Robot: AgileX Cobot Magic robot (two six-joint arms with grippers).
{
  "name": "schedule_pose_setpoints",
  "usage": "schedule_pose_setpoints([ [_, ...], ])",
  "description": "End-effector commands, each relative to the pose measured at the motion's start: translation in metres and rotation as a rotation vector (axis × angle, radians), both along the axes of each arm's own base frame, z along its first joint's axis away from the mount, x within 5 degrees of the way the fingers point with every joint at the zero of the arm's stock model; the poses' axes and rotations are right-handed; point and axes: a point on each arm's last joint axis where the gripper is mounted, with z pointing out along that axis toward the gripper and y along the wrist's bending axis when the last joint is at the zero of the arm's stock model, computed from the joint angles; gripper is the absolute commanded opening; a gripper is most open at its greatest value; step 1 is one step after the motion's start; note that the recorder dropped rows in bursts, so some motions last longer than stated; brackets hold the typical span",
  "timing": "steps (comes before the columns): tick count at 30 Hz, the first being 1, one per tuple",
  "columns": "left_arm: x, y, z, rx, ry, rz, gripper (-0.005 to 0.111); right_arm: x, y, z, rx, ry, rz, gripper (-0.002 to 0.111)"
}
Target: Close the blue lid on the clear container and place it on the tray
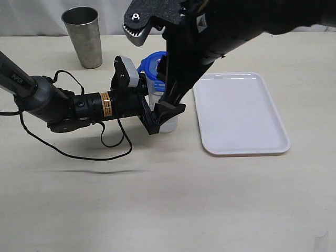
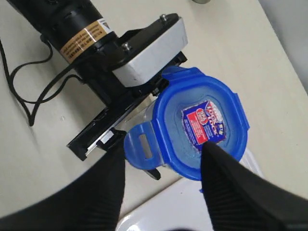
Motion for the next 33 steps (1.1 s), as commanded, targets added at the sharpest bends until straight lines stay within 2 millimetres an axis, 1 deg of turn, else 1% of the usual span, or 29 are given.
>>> schedule_pose_setpoints([
  [1,0.0,-0.001,-0.001,0.021,0.002,-0.013,0.0,0.013,0.008,-0.012,-0.073,0.008,0.004,0.048],
  [5,0.0,-0.001,-0.001,0.021,0.002,-0.013,0.0,0.019,0.01,-0.024,-0.148,-0.003,0.024,0.047],
  [15,0.0,-0.001,-0.001,0.021,0.002,-0.013,0.0,0.024,0.013,-0.038,-0.197,0.017,0.057,0.047],
  [22,0.0,-0.001,-0.001,0.021,0.002,-0.013,0.0,0.028,0.017,-0.054,-0.229,0.047,0.06,0.046],
  [28,-0.001,-0.001,-0.001,0.022,0.002,-0.015,0.0,0.031,0.014,-0.069,-0.333,0.076,0.065,0.044],
  [33,-0.001,-0.001,-0.001,0.022,0.002,-0.015,0.0,0.034,0.016,-0.077,-0.345,0.074,0.075,0.044],
])
